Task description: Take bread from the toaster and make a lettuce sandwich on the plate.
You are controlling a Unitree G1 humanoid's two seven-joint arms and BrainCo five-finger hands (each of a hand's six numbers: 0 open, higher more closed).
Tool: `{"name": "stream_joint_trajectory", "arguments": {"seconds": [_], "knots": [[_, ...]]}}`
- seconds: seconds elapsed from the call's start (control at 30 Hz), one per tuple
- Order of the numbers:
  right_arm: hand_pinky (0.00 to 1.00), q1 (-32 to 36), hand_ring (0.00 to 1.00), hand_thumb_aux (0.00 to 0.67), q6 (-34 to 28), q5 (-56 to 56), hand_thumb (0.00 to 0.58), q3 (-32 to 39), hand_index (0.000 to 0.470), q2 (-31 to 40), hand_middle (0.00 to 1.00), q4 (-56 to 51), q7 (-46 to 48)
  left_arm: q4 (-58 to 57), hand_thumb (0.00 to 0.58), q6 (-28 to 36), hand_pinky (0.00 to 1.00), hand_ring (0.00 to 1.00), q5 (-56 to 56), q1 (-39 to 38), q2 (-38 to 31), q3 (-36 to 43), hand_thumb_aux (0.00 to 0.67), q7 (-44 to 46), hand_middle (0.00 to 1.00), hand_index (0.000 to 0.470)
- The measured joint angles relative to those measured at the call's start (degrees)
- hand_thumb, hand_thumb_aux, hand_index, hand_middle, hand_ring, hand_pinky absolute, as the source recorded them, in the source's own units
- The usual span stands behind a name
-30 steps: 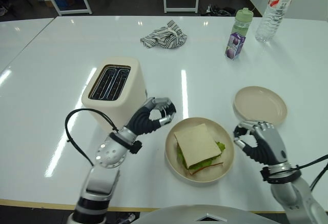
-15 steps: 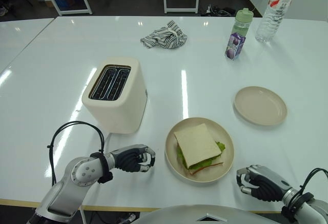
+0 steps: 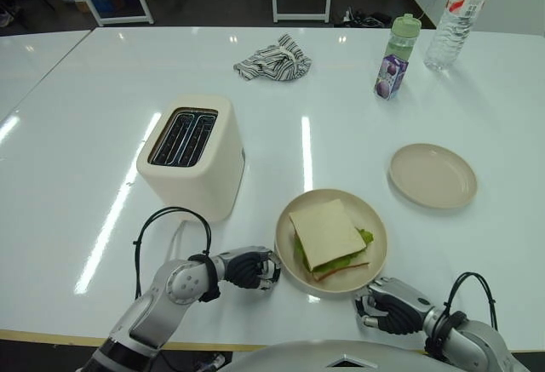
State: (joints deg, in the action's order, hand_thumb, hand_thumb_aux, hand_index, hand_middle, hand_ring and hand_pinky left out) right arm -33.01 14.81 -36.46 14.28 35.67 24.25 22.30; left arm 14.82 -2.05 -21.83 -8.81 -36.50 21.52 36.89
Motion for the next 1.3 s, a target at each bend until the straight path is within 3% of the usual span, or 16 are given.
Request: {"name": "stream_joint_trajectory", "arguments": {"seconds": [0.23,0.5,0.67,0.83,0.9,0.93,0.97,1.0,1.03,1.17,1.3], "knots": [[1.0,14.77,1.0,0.67,-0.26,-4.37,0.58,3.22,0.47,-4.9,1.0,-11.03,-5.66,-14.16,0.58,0.25,1.0,1.0,-8.62,11.16,8.39,2.53,0.67,-12.09,1.0,0.47],[1.0,31.07,1.0,0.67,-2.78,-13.64,0.58,6.07,0.47,-7.96,1.0,-26.44,-16.51,-27.21,0.58,1.42,1.0,1.0,-11.67,21.46,15.46,4.55,0.67,-18.73,1.0,0.47],[1.0,36.92,1.0,0.67,-3.3,-15.35,0.58,7.51,0.47,-8.39,1.0,-33.54,-21.18,-30.93,0.58,1.31,1.0,1.0,-11.91,24.2,17.01,5.26,0.67,-20.14,1.0,0.47],[1.0,37.69,1.0,0.67,-3.7,-15.34,0.58,8.09,0.47,-8.02,1.0,-34.46,-22.8,-31.08,0.58,1.31,1.0,1.0,-12.04,24.63,17.33,5.47,0.67,-20.65,1.0,0.47],[1.0,35.37,1.0,0.67,-4.28,-15.16,0.58,7.73,0.47,-6.64,1.0,-30.59,-21.59,-27.75,0.576,1.77,1.0,1.0,-12.8,23.01,16.28,5.62,0.612,-19.84,1.0,0.429],[1.0,33.45,1.0,0.67,-4.21,-13.96,0.58,7.01,0.47,-5.71,1.0,-27.81,-20.46,-25.26,0.546,1.99,0.87,0.87,-12.8,21.8,15.39,5.4,0.507,-19.2,0.87,0.356],[1.0,30.36,1.0,0.528,-3.98,-11.63,0.554,5.6,0.37,-4.76,1.0,-23.96,-19.11,-21.74,0.346,2.1,0.59,0.59,-12.02,19.66,14.6,4.77,0.244,-18.06,0.59,0.171],[0.63,28.27,0.63,0.347,-3.49,-9.02,0.445,4.29,0.243,-4.25,0.63,-20.66,-18.24,-18.69,0.0,2.0,0.02,0.02,-10.46,17.66,14.07,4.3,0.0,-17.11,0.02,0.0],[0.0,25.9,0.0,0.0,-2.94,-5.85,0.0,2.2,0.0,-3.78,0.0,-16.27,-17.56,-14.77,0.0,1.81,0.0,0.0,-8.28,14.8,13.86,3.47,0.0,-16.33,0.0,0.0],[0.0,23.89,0.0,0.0,-0.25,5.27,0.0,-6.91,0.0,-6.53,0.0,-6.67,-21.14,-6.13,0.0,-0.16,0.0,0.0,3.24,12.64,19.69,-5.14,0.0,-20.49,0.0,0.0],[0.0,24.02,0.0,0.0,-0.51,14.97,0.0,-10.95,0.0,-12.49,0.0,-7.35,-23.16,-8.45,0.0,-3.22,0.0,0.0,5.71,14.36,24.56,-11.16,0.0,-29.64,0.0,0.0]]}}
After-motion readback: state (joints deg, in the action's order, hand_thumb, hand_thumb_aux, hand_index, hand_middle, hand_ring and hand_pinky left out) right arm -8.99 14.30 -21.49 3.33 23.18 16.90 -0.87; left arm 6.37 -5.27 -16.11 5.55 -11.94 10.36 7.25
